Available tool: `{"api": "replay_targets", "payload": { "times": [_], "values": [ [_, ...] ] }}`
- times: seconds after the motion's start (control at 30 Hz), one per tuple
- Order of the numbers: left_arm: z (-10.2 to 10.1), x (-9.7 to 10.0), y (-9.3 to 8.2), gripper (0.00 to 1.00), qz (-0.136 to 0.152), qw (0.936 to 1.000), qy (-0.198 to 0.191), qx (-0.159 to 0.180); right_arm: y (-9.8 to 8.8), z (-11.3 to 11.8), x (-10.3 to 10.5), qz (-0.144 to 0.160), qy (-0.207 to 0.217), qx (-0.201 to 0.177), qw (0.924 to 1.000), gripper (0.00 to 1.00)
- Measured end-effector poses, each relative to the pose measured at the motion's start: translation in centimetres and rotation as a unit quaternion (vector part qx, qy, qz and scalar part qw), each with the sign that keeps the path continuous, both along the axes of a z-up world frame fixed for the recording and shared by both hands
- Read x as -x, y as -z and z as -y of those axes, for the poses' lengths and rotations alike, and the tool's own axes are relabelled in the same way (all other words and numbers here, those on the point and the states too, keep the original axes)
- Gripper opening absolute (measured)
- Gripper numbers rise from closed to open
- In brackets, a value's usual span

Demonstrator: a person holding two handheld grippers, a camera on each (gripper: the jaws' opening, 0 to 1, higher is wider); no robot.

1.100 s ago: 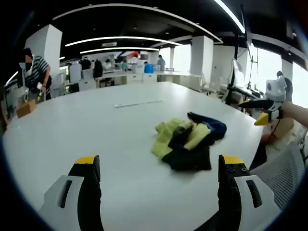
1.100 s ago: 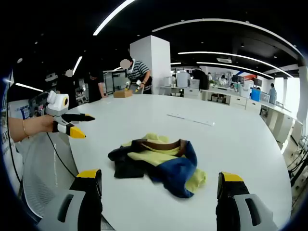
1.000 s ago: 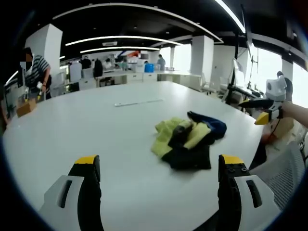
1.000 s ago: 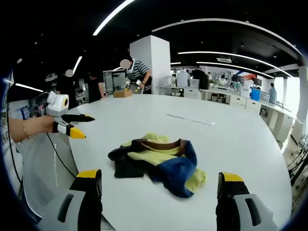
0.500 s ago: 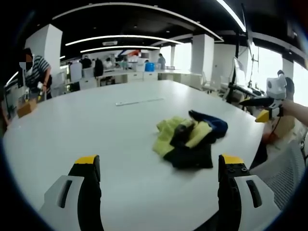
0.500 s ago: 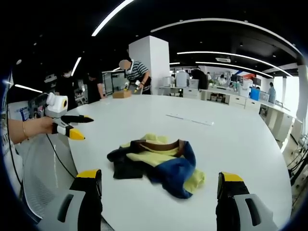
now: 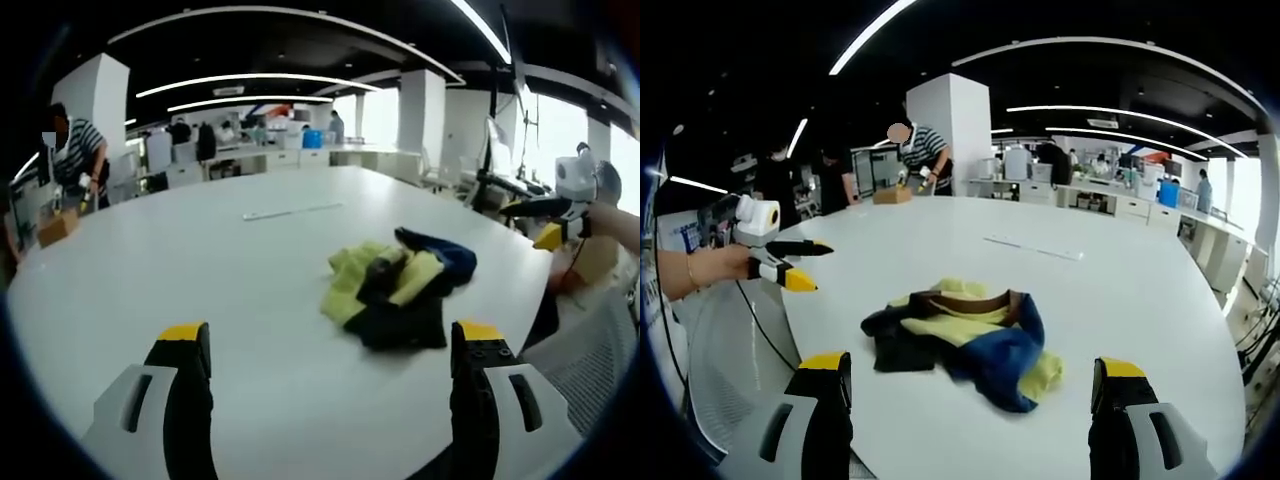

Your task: Fold the garment on the visible template until the final outline fits inside the template.

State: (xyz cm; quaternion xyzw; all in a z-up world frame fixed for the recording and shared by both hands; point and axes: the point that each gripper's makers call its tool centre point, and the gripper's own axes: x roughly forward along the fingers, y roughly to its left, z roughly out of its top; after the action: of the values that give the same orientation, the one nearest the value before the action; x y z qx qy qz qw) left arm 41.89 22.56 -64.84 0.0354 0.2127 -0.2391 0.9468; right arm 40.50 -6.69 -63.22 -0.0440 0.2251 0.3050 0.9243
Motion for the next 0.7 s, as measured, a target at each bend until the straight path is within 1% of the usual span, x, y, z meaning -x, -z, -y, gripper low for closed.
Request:
{"api": "replay_targets", "payload": {
  "times": [0.1, 0.33, 0.53, 0.7],
  "values": [
    [-0.3, -0.1, 0.0, 0.95, 0.003, 1.0, -0.003, 0.0, 0.0, 0.1, -0.1, 0.001, 0.003, 0.001, 1.0, 0.99],
    [-0.8, -0.2, 0.3, 0.95, -0.001, 1.0, -0.003, -0.004, 0.0, 0.2, -0.2, 0.001, 0.007, -0.003, 1.0, 0.99],
    [-1.4, -0.8, -0.2, 0.93, 0.008, 0.9999, -0.011, -0.001, -0.3, 0.2, -0.6, 0.004, 0.012, -0.017, 0.9998, 0.99],
    [-1.2, -1.1, -0.6, 0.9, 0.014, 0.9999, -0.009, 0.003, 0.0, -0.3, -0.7, 0.002, 0.008, -0.02, 0.9998, 0.99]
  ]
}}
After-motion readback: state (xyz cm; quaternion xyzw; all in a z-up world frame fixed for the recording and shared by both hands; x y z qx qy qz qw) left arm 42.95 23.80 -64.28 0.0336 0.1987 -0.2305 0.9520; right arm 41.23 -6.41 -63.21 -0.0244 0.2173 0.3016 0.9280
